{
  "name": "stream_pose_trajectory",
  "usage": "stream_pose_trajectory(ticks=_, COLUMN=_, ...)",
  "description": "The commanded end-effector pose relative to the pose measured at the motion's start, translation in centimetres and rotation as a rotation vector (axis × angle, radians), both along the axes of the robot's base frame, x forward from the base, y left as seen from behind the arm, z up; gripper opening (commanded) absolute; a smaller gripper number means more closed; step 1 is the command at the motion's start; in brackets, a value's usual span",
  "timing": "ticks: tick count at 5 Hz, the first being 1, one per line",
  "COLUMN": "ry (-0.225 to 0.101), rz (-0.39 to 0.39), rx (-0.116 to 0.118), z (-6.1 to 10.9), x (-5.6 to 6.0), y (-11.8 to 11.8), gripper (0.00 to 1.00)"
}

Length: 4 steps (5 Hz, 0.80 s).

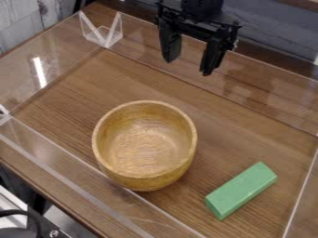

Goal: Put the green block in the brown bowl

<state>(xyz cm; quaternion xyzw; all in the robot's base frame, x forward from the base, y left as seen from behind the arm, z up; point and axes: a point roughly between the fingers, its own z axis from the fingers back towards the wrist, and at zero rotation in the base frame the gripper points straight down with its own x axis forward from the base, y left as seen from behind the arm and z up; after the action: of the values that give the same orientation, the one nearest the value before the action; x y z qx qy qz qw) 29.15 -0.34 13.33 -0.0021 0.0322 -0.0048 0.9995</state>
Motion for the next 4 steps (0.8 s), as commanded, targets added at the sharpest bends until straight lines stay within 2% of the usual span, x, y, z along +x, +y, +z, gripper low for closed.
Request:
stream_pose_trajectory(ticks=1, ry=0.014, rz=-0.05, rx=-0.008, z=-1.0, x=-1.5, y=-1.8, gripper=1.0)
stream_pose_trajectory(ticks=2, ry=0.041, rz=-0.116, rx=-0.021, z=-2.8, x=-4.0, y=-4.7, gripper=1.0)
stream_pose_trajectory(ticks=3, ry=0.017, rz=-0.176, rx=-0.031, z=-3.8, x=-6.1, y=-7.8, gripper=1.0)
stream_pose_trajectory(ticks=4, ry=-0.004, rz=-0.196, rx=-0.036, z=-5.3, x=-7.1, y=-9.7, gripper=1.0)
